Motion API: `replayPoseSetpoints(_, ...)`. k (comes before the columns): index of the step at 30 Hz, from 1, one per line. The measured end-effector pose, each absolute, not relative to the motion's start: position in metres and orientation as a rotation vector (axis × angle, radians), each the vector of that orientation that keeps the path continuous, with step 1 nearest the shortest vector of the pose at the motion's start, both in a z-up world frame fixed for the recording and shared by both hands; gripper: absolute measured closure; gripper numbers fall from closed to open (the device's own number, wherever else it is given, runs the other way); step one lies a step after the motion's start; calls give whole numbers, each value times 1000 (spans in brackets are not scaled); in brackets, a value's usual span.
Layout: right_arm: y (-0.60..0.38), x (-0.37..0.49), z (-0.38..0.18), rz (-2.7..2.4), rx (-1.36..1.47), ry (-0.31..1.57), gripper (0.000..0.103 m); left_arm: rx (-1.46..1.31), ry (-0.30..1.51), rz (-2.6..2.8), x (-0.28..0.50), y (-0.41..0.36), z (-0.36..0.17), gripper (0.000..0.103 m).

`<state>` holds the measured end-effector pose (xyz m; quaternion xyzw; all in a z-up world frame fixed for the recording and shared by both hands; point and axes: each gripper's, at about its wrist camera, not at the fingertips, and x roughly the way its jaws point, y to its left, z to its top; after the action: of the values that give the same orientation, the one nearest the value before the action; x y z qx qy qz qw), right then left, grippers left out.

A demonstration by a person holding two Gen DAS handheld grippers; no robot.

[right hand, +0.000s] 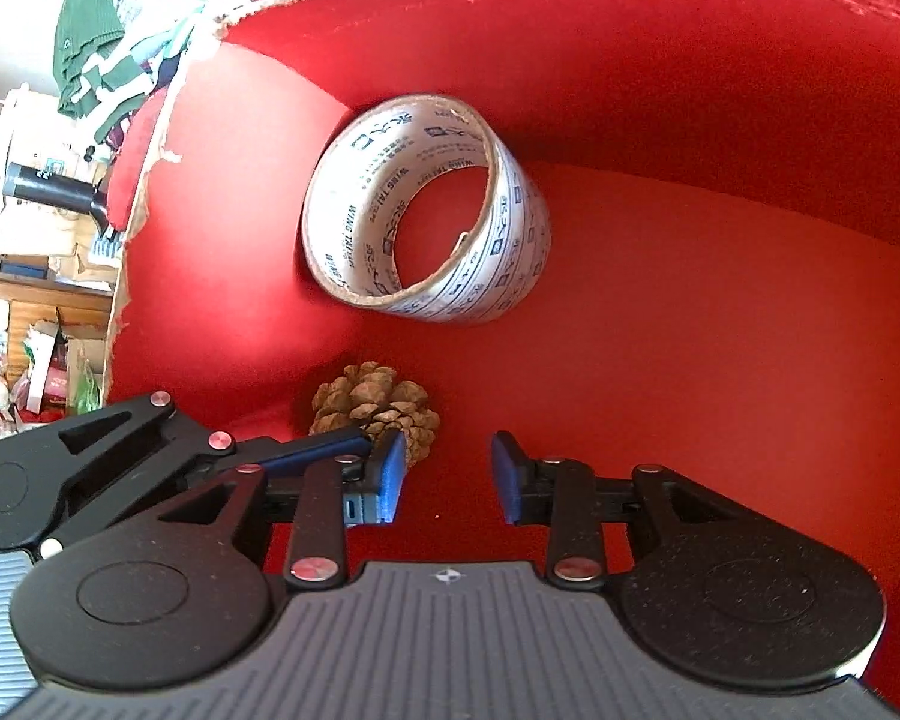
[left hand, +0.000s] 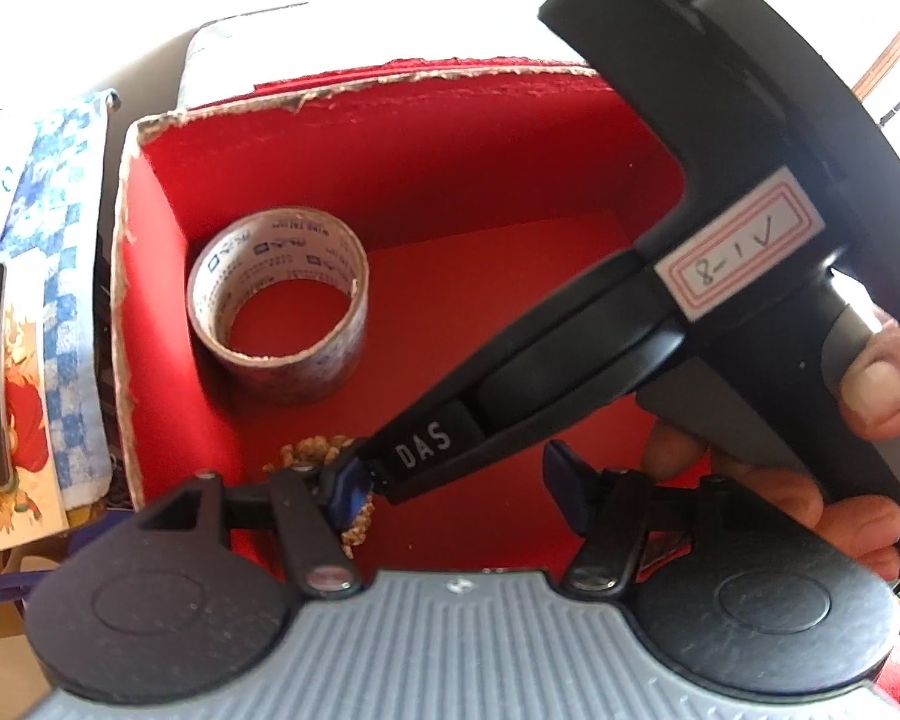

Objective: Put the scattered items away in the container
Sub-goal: 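Raise the open right tool up out of the box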

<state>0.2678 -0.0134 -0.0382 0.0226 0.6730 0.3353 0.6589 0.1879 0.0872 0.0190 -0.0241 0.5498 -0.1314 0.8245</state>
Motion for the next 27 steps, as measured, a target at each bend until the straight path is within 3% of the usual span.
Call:
replayPoseSetpoints(8, -28, 272, -29, 660, 115, 1491, 60, -37, 1175, -215, 195, 80, 10, 30)
replayPoseSetpoints(16, -51, 286, -29, 559, 104, 1432, 60, -15, 1200, -151, 200, 78, 0, 32)
replayPoseSetpoints(18, -54, 290, -33, 560, 133, 1436, 60, -16, 1215, -138, 202, 78, -5, 38)
replayPoseSetpoints(27, -18, 289, -43, 597, 148, 1420, 63, -19, 1219, -122, 208, 81, -7, 36)
